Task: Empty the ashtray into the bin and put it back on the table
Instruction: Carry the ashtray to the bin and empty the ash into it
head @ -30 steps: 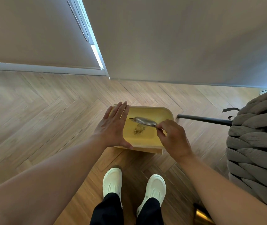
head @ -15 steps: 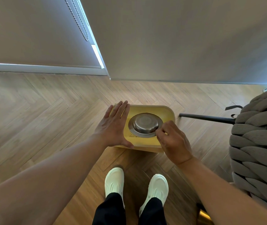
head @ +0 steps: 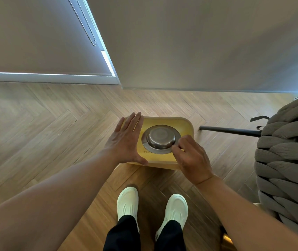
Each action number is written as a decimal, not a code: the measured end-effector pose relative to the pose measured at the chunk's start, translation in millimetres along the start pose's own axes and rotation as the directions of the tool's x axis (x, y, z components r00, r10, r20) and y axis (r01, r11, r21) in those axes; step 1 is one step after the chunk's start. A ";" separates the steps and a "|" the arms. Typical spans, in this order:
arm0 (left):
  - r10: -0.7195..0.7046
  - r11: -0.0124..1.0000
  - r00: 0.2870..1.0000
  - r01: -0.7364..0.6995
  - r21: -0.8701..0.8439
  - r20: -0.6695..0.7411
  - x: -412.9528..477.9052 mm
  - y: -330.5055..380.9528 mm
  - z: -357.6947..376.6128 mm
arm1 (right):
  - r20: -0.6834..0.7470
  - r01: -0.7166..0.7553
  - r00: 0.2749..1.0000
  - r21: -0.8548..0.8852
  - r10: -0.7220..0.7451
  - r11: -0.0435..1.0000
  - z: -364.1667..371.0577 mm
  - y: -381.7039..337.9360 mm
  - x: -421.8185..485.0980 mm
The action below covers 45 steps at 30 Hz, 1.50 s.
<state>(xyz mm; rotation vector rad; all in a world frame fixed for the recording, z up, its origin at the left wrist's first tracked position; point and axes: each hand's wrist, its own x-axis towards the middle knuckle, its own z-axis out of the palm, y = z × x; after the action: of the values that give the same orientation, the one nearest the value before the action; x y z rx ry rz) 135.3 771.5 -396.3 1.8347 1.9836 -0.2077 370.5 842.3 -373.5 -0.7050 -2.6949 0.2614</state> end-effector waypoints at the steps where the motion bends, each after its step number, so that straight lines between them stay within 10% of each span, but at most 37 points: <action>1: 0.000 1.000 1.000 0.000 0.002 -0.001 -0.1 0.0 0.2 | -0.001 0.002 1.000 -0.001 -0.002 1.000 0.2 0.0 -0.3; 26: 0.010 1.000 1.000 -0.010 0.000 -0.002 -2.1 1.3 -1.2 | -0.039 0.008 0.999 -0.011 -0.008 1.000 1.5 -5.3 -2.1; 35: 0.018 1.000 1.000 -0.018 -0.007 0.008 -3.6 2.1 -3.2 | -0.004 -0.299 0.953 0.146 0.303 0.943 3.3 -10.5 0.4; 40: 0.019 1.000 1.000 -0.019 -0.013 0.019 -3.8 2.1 -5.3 | 0.098 -0.549 0.830 0.318 0.549 0.773 3.2 -8.7 5.6; 45: 0.020 1.000 0.999 -0.019 -0.016 0.027 -4.2 2.8 -8.9 | 0.347 -0.804 0.547 0.472 0.762 0.363 4.7 0.4 10.1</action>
<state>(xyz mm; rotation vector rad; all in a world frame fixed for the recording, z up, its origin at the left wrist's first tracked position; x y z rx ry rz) 136.3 771.4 -386.2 1.8310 1.9430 -0.2086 360.6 847.2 -375.2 -1.7317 -1.8558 1.3167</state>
